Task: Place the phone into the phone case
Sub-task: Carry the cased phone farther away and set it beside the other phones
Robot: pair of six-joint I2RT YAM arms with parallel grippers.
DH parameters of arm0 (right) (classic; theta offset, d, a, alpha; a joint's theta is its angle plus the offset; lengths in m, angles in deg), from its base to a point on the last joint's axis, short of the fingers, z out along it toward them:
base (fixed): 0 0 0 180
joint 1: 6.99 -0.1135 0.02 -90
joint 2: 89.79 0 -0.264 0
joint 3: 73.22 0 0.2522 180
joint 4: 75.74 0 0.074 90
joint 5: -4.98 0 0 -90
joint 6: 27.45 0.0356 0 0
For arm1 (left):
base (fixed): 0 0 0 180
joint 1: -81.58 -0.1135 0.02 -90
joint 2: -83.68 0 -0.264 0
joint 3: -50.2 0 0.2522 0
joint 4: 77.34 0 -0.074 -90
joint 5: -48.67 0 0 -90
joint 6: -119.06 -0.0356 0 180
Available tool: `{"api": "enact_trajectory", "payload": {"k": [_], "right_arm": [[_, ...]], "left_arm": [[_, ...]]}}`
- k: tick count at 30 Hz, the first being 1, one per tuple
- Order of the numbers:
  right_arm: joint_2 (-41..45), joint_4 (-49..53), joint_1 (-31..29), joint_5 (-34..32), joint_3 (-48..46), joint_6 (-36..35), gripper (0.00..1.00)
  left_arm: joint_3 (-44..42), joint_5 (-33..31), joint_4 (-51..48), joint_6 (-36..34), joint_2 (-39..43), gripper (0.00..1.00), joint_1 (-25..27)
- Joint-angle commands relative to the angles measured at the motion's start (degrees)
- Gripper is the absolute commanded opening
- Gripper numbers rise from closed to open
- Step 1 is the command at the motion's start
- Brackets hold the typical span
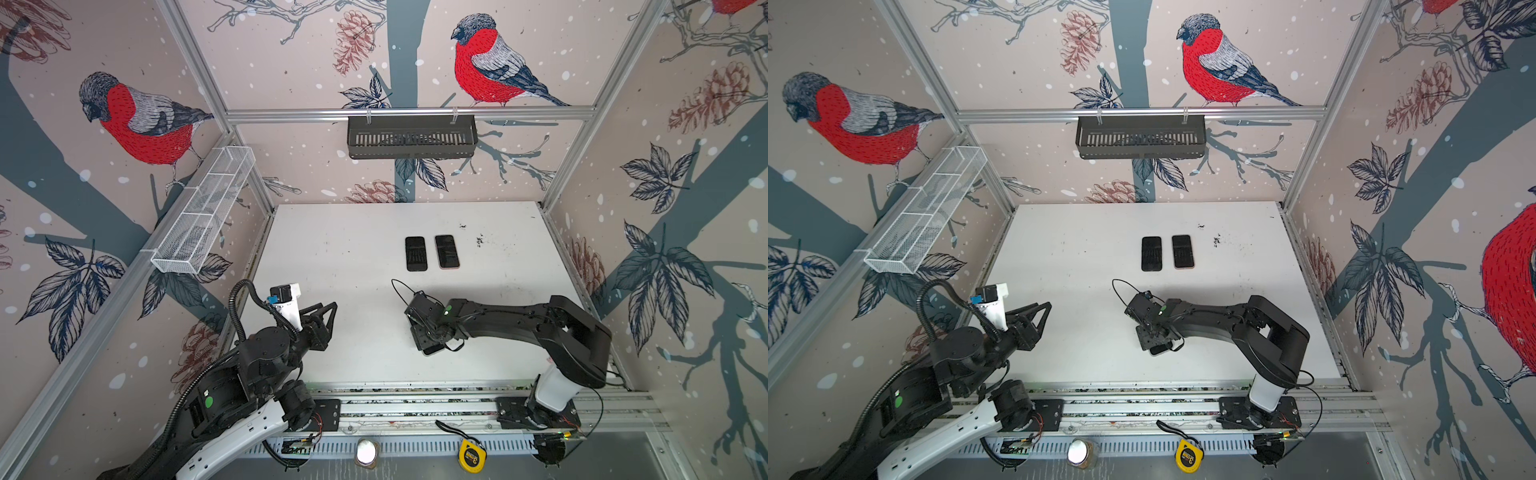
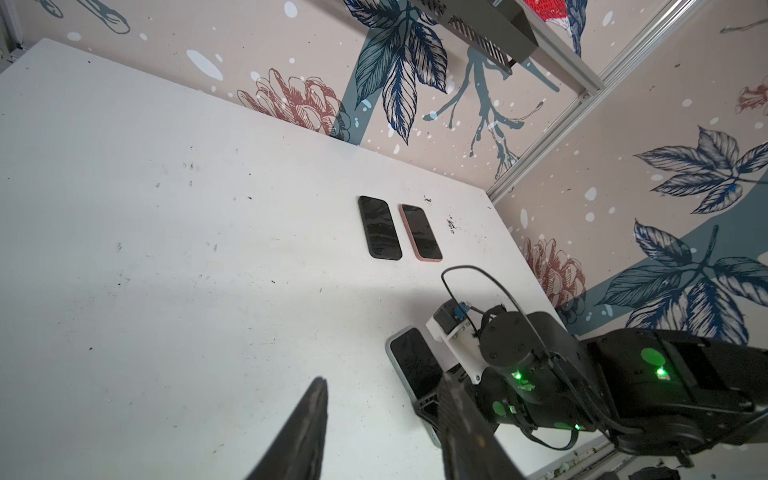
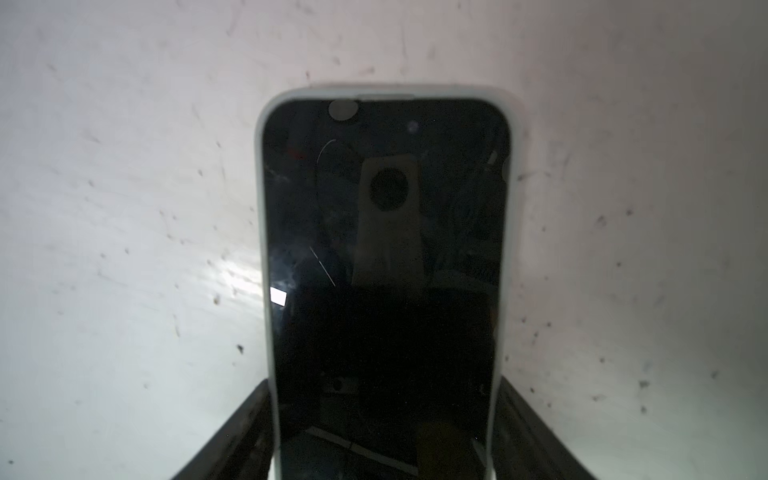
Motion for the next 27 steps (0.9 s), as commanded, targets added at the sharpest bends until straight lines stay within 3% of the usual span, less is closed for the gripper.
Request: {"api": "enact_trajectory", "payload": {"k": [1,9,11,18,20,27], "right_arm": [[-3.38,0.39,1.68,0.11,5.87,-0.82,0.66],[-20.85,7.64,6.59,2.35,33.51,0.52,0.65],[-26.62,12.66,7.25,1.36,41.82,1.45,0.61],[-45.74,26.86,9.78,-3.72,74.58,6.82,0.65],[-47.81,26.11,10.44,-3.46,78.26,7.51,0.65],[-48.39,20.97,12.15,-3.51,76.32,9.22,0.65]], "left_arm": [[-0.28,-0.95,1.23,-0.58,-0.05,0.44,-0.13],[-1.16,-0.17,1.95,-0.34,2.37,0.43,-0.12],[-1.23,0.27,1.92,-0.33,2.72,0.43,-0.08],[-1.54,0.94,2.28,-0.26,3.33,0.43,-0.08],[-1.56,1.24,2.30,-0.49,3.01,0.43,-0.06],[-1.50,1.97,2.54,-0.83,2.27,0.43,0.01]]}}
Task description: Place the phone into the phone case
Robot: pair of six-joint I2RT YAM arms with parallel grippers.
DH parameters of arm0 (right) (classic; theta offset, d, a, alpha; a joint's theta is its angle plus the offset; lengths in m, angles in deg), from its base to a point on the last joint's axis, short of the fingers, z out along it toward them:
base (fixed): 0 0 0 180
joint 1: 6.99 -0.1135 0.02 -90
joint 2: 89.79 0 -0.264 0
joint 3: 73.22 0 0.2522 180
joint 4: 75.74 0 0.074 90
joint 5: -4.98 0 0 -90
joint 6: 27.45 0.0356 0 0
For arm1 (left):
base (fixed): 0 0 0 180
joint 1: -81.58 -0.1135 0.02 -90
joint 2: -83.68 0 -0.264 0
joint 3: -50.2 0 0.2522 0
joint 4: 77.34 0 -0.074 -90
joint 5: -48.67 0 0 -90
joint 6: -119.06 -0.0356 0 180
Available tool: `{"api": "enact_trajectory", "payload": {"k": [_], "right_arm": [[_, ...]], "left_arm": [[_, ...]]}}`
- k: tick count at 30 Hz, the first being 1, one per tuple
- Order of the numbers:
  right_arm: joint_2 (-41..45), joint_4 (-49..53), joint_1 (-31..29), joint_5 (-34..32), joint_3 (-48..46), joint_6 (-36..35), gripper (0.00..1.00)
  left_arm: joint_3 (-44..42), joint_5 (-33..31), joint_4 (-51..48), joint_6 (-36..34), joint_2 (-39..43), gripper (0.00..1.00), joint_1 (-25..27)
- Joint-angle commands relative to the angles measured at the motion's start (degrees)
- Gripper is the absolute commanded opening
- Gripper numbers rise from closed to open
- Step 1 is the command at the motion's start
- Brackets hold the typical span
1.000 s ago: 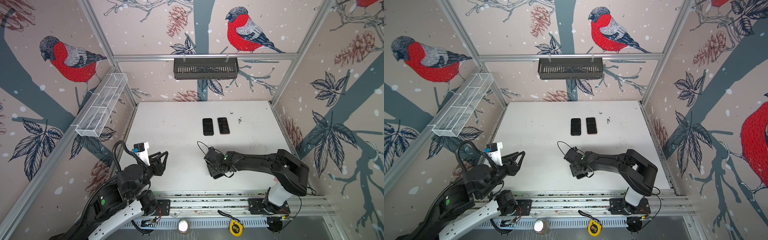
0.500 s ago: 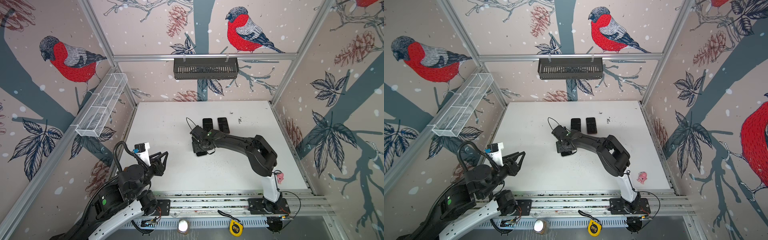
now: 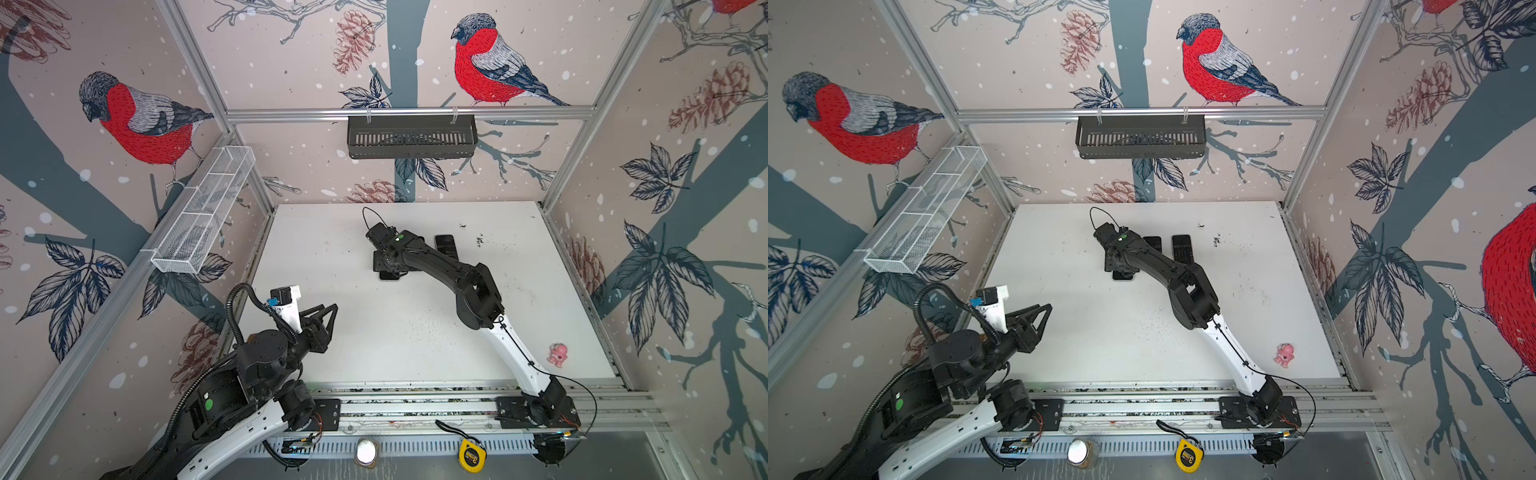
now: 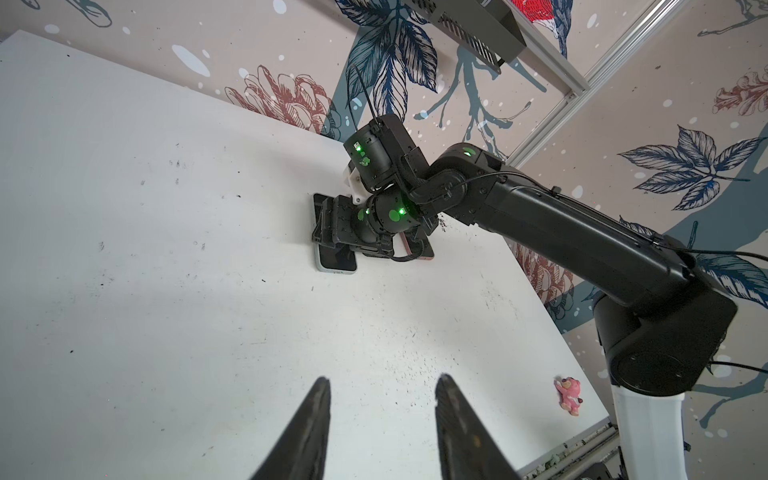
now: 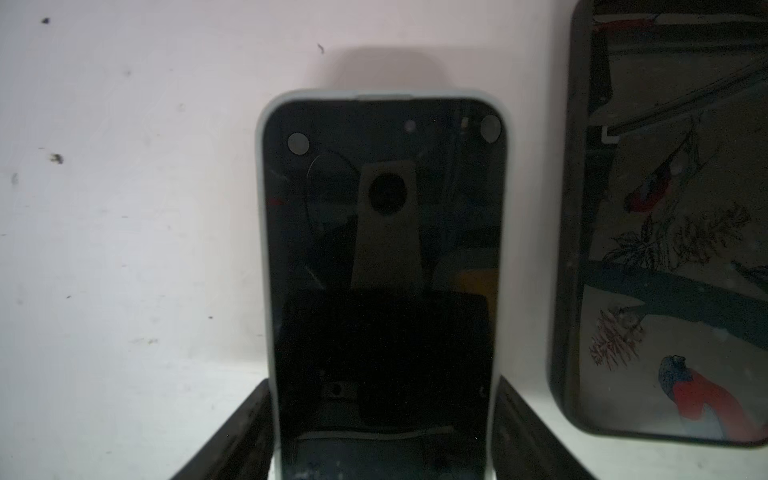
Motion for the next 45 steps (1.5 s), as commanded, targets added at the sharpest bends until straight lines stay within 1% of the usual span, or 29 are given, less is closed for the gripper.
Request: {"api": "enact_trajectory", "payload": {"k": [1,5,8,9,10,11,14,16,17,18,19,20,21,23,26,28,30,31,32,34,36,38,39,40,41,42,43,45], "right_arm": [[-0.50,-1.35,0.50,-0.61,-0.13,1.29,0.65],[-0.76,-1.80,0.53,0.22,-0.55,0.36,0.66],[-0.77,-1.94,0.62,0.77,-1.36,0.12,0.70],[-0.75,-1.96,0.68,1.19,-1.51,-0.06,0.73],[-0.85,-1.95,0.71,1.51,-1.54,-0.35,0.80],[-0.74,-1.84,0.72,1.65,-1.40,-0.51,0.83],[0.11,-1.10,0.81,1.76,-1.08,-1.30,0.83],[1.83,-0.15,0.89,1.33,-1.02,-2.04,0.83],[2.84,0.51,0.97,1.15,-1.02,-2.39,0.84],[4.23,1.40,1.06,0.69,-1.15,-2.88,0.84],[5.99,2.63,1.19,0.22,-1.33,-3.39,0.84],[7.89,3.67,1.31,-0.62,-1.86,-3.89,0.84],[10.82,4.23,1.52,-1.94,-3.55,-4.53,0.84],[19.08,1.82,1.97,-5.44,-11.67,-6.58,0.84],[35.89,-8.26,3.58,-8.62,-31.24,-11.87,0.86],[47.86,-15.88,6.18,-8.42,-44.31,-14.81,0.88],[58.60,-22.91,9.73,-6.52,-55.42,-16.96,0.89],[64.05,-26.89,12.10,-6.21,-61.41,-17.42,0.93],[68.64,-30.25,14.20,-5.51,-66.27,-17.90,1.00],[77.84,-35.83,20.29,-4.01,-75.26,-18.30,1.00],[84.31,-39.92,25.60,-6.03,-81.58,-19.06,1.00],[89.77,-45.55,29.08,-9.35,-89.24,-23.92,0.99],[92.46,-50.96,29.92,-12.00,-94.03,-26.85,1.00],[95.08,-56.31,30.64,-12.93,-99.01,-29.43,0.99],[96.94,-60.68,31.42,-11.92,-102.69,-30.96,0.99],[98.39,-64.54,32.25,-10.44,-106.12,-31.44,1.00],[99.06,-67.57,32.67,-9.48,-108.53,-31.60,0.99],[99.02,-75.19,32.64,-8.24,-113.78,-34.50,0.99]], "left_arm": [[-0.04,0.44,1.35,-0.64,-0.16,0.43,-0.08],[0.00,0.38,1.43,-0.64,-0.10,0.43,-0.05],[-0.13,0.46,1.48,-0.63,-0.20,0.43,-0.06],[-0.09,0.46,1.50,-0.62,-0.16,0.43,-0.04],[-0.14,0.36,1.42,-0.64,-0.12,0.42,-0.04],[-0.13,0.37,1.46,-0.65,-0.17,0.42,-0.09],[-0.10,0.21,1.51,-0.82,-0.27,0.42,-0.06],[-0.08,0.19,1.62,-0.99,-0.56,0.46,-0.05],[-0.11,0.19,1.72,-1.11,-0.70,0.49,-0.05],[-0.01,0.15,1.77,-1.23,-1.10,0.58,-0.04],[0.01,-0.08,1.56,-1.04,-1.41,0.71,-0.08],[0.08,-0.40,1.45,-0.92,-1.88,0.94,-0.04],[0.19,-1.09,1.12,-0.69,-2.35,0.98,-0.04],[0.46,-2.23,0.67,-0.32,-3.72,0.98,-0.06],[0.57,-4.53,0.44,-0.22,-5.58,0.99,-0.21],[0.00,-7.06,1.62,-0.71,-6.42,0.98,-0.20],[-1.31,-8.93,4.74,-2.55,-6.77,0.98,-0.22],[-2.20,-10.45,6.92,-3.43,-6.94,0.97,-0.22],[-3.39,-11.92,9.33,-4.27,-7.02,0.96,-0.22],[-7.74,-15.34,16.90,-6.30,-6.77,0.96,-0.22],[-13.14,-19.31,25.21,-9.56,-7.06,0.96,-0.40],[-16.76,-23.63,32.07,-12.29,-8.73,0.96,-1.24],[-18.06,-25.31,35.34,-13.57,-9.93,0.96,-2.15],[-19.39,-26.40,38.41,-14.25,-11.34,0.96,-3.59],[-20.40,-26.29,41.08,-14.83,-12.79,0.96,-5.16],[-21.54,-24.65,44.26,-15.03,-14.39,0.96,-7.82],[-22.40,-22.09,46.65,-14.91,-16.23,0.96,-10.49],[-23.53,-14.67,50.71,-13.14,-20.63,0.96,-18.10]]}}
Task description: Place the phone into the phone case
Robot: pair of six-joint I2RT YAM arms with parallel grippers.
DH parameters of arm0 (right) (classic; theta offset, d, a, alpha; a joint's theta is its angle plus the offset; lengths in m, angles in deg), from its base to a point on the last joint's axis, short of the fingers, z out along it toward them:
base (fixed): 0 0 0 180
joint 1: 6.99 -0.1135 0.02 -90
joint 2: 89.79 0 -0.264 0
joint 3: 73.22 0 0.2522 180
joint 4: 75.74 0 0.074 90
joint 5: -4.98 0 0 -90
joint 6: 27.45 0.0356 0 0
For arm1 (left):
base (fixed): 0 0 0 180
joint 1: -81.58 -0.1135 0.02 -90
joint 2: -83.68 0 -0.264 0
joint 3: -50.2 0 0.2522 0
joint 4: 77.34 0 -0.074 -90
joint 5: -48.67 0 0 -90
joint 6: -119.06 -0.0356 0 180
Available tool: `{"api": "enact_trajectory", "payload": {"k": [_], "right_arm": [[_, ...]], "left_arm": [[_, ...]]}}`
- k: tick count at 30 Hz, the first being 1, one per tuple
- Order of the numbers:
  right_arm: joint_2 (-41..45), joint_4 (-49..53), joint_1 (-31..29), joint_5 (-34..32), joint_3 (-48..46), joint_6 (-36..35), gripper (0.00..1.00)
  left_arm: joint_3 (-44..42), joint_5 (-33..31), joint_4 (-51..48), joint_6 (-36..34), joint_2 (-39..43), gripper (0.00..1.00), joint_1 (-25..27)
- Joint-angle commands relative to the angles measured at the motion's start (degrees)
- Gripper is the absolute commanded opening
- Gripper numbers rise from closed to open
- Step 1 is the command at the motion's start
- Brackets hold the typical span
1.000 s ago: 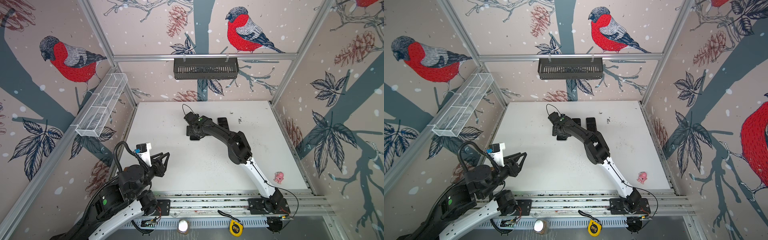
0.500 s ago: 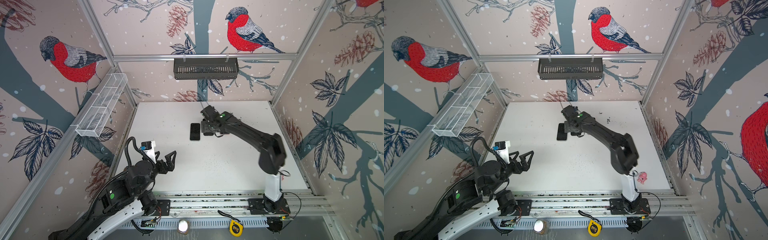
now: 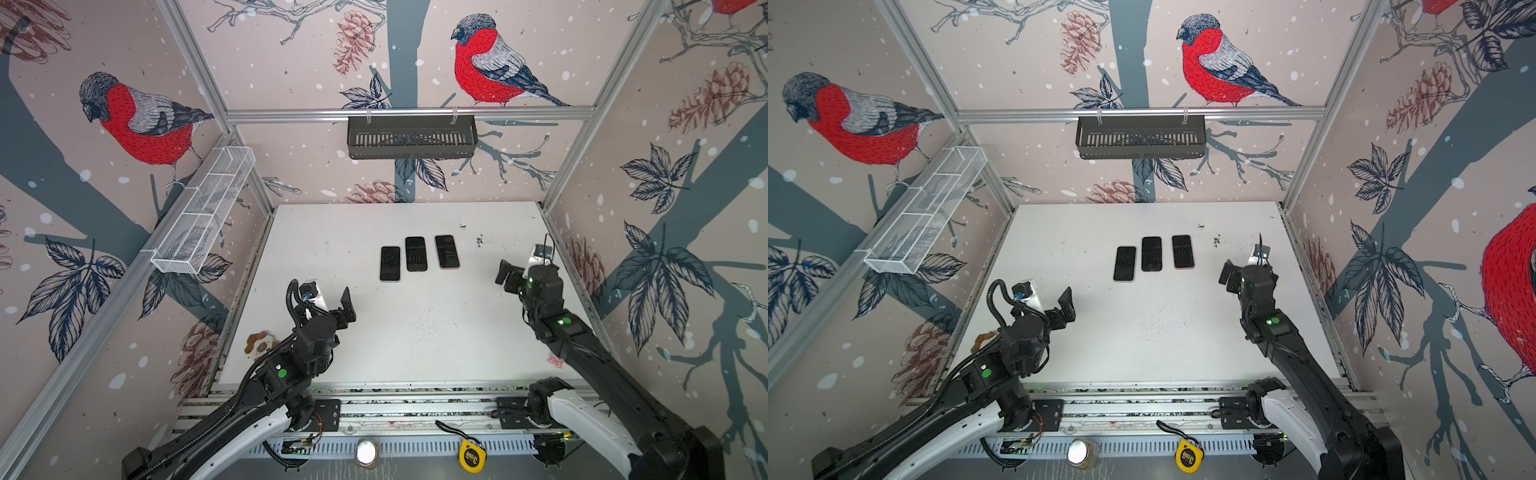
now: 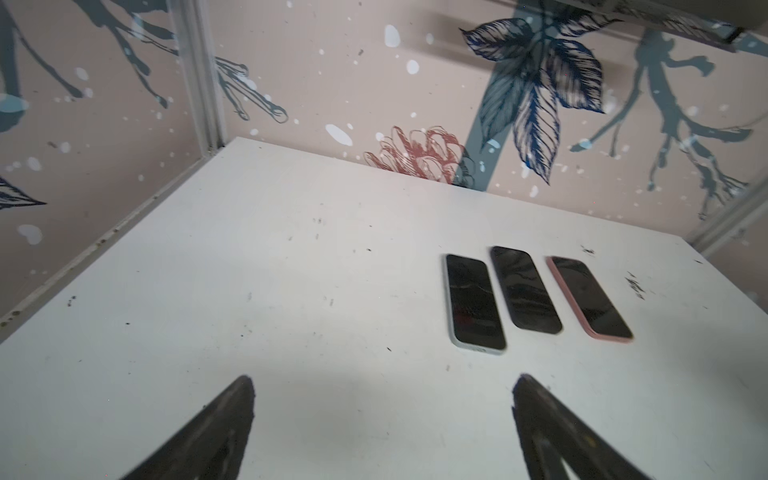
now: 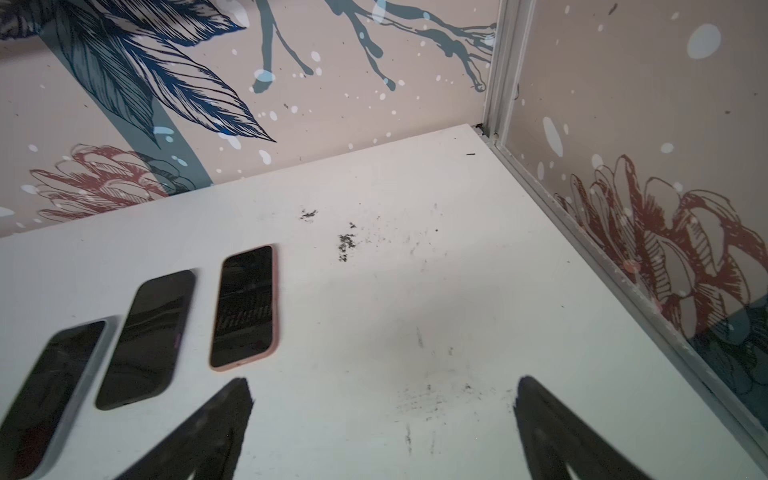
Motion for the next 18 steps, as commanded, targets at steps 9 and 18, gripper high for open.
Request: {"api": "enact_trajectory", "payload": {"k": [9,18], "right_arm": [[-16.41,-63.34,0.84,-1.18,-22.30,-21.35,1.00],[-40.43,-91.44,5.13,-0.86,-24.80,-18.44,1.00]], "left_arm": [[-1.23,2.70,25.46,1.08,-19.20,0.96,-19.02],[7.46,-12.50,20.67,0.03,-30.03,0.98,-19.25]]}}
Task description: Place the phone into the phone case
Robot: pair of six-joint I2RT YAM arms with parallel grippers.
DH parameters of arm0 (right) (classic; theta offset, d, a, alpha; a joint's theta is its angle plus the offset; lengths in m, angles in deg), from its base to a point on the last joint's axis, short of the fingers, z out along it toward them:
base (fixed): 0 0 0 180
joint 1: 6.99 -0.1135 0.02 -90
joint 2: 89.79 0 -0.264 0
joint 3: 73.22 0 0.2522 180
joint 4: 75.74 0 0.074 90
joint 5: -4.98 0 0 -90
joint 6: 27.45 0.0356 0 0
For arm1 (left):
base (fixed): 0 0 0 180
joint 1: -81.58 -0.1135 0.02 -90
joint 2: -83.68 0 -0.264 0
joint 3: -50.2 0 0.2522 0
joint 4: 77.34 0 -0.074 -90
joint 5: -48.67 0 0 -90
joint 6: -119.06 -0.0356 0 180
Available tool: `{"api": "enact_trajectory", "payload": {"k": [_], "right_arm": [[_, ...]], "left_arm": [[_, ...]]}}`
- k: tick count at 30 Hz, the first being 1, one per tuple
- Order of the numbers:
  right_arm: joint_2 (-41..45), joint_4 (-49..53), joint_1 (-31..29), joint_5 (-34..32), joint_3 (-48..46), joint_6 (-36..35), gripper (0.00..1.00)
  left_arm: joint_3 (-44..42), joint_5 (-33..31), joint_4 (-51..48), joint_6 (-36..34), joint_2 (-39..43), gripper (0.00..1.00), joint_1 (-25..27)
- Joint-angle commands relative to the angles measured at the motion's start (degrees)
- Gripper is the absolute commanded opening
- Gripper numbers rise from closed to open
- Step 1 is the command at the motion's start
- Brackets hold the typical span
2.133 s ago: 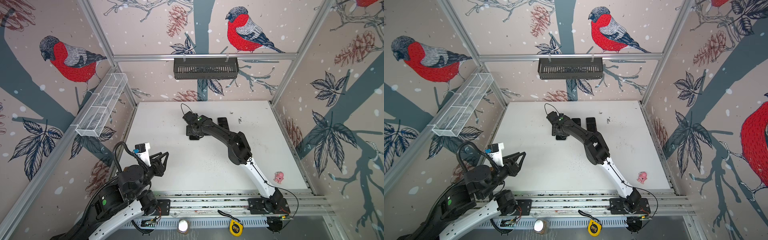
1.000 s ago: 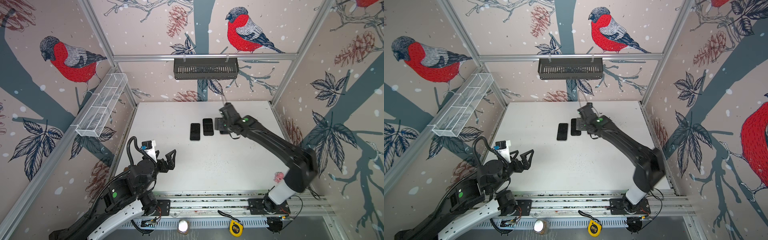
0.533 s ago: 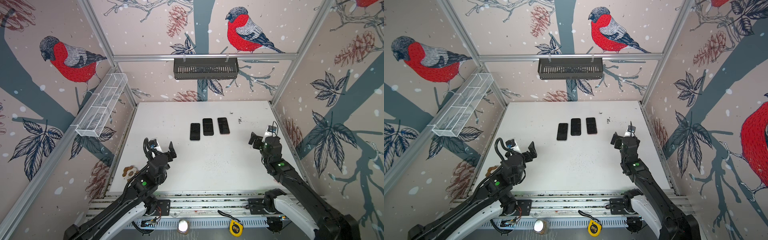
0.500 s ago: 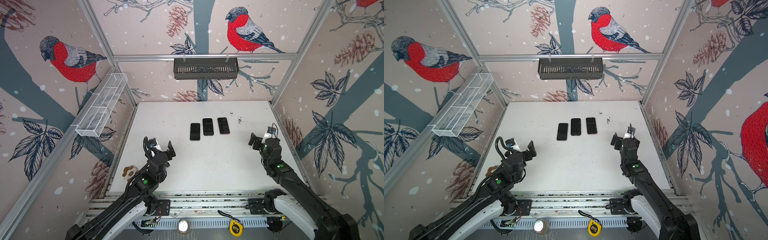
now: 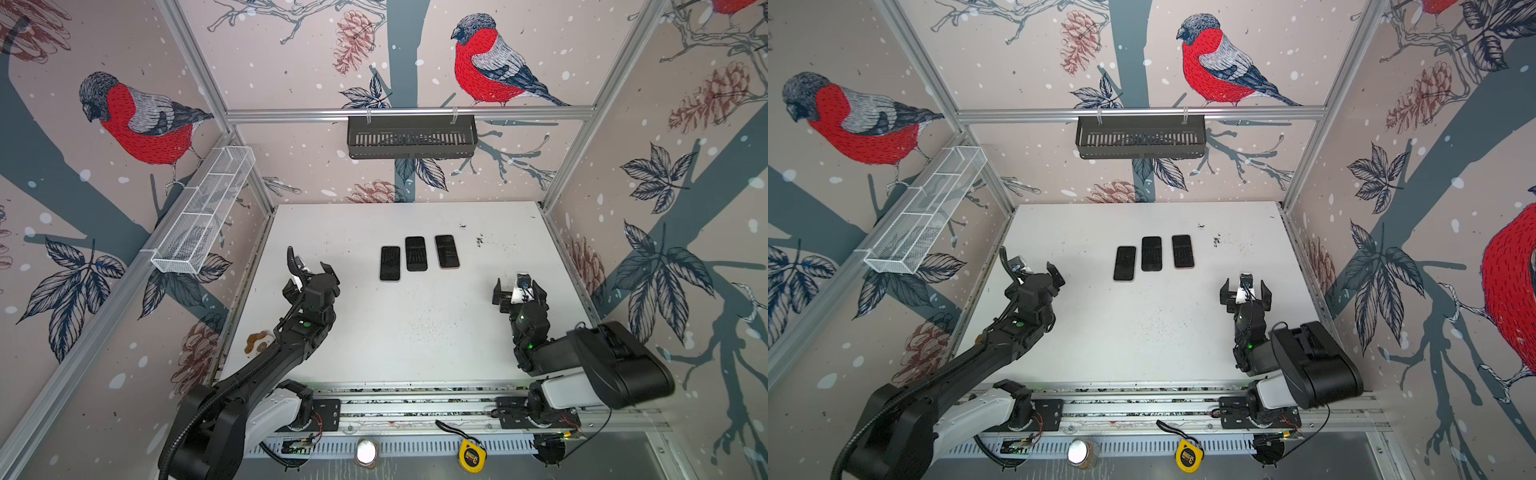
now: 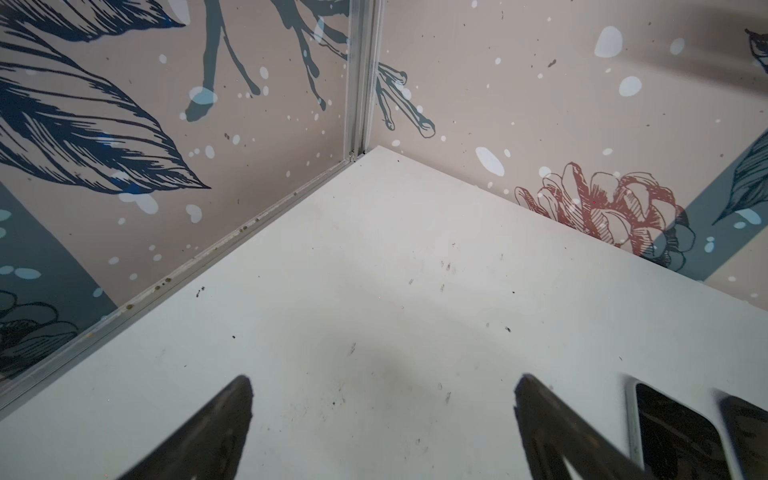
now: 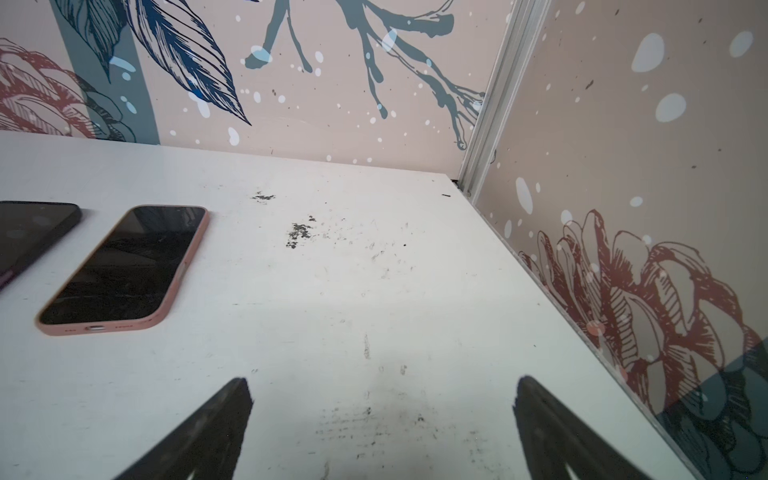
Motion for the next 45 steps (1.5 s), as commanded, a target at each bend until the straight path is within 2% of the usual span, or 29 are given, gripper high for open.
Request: {"api": "enact_trajectory", "payload": {"k": [1,2,4,6,8,9,10,12,17,19,20,23,25,27,29,32,34,45], "right_arm": [[-3.67,-17.03,4.49,4.57,-0.30,3.60,1.00],[-3.69,-15.88,4.64,4.60,0.54,3.44,0.99],[-1.16,-6.39,4.83,6.15,3.49,3.46,0.99],[-0.97,-0.29,6.16,8.50,6.33,4.26,1.00],[-1.21,1.21,6.90,9.89,7.31,4.66,0.99],[-1.07,1.67,6.94,9.96,7.36,4.70,1.00],[-1.17,1.28,6.94,9.96,7.30,4.56,1.00],[-1.17,1.05,6.83,9.74,7.20,4.63,1.00],[-1.17,1.32,6.94,9.95,7.33,4.62,0.99],[-1.17,1.35,6.94,10.00,7.30,4.62,1.00],[-1.16,1.43,7.00,9.98,7.38,4.67,1.00],[-1.17,1.75,7.02,10.22,7.47,4.71,0.99],[-1.18,3.07,7.45,11.25,8.17,4.93,0.99],[-1.17,5.30,8.58,11.98,9.31,6.04,1.00],[-1.15,7.00,9.20,8.54,10.24,8.43,1.00],[-1.13,6.88,9.22,8.48,10.11,8.32,0.99],[-1.16,6.55,9.07,8.29,9.94,8.29,1.00],[-1.13,6.17,8.53,7.15,9.84,8.03,0.99]], "left_arm": [[0.52,-11.03,1.82,-0.45,-0.83,0.98,-0.14],[-0.09,-12.48,2.85,-1.28,-0.76,0.98,-0.19],[-3.80,-10.85,12.68,-10.50,-0.19,0.98,-0.15],[-10.19,-5.05,25.74,-21.03,0.26,0.98,-0.08],[-16.97,1.99,39.00,-31.33,-0.06,0.98,-0.22],[-20.21,2.03,47.89,-32.54,-1.24,0.98,-0.38],[-22.73,1.70,54.63,-30.90,-3.18,0.98,-0.90],[-25.98,5.32,66.76,-30.27,-9.69,0.98,-3.36],[-22.73,-3.93,85.74,-34.43,-29.26,0.99,-3.87],[-19.00,-3.04,80.14,-35.87,-30.02,0.99,-4.33],[-17.69,-0.11,76.10,-36.37,-29.66,0.99,-4.28],[-14.56,3.67,67.24,-34.66,-28.20,0.99,-6.06],[-13.86,11.99,60.04,-30.28,-25.71,0.99,-10.12],[-15.04,23.96,56.75,-24.84,-24.82,0.99,-15.63],[-15.73,24.06,63.90,-24.55,-28.13,0.99,-17.25],[-14.01,23.98,57.89,-24.19,-26.58,0.99,-17.16],[-14.91,23.96,61.87,-24.92,-27.84,0.99,-16.94],[-14.60,23.74,60.58,-24.85,-27.52,0.99,-16.75]]}}
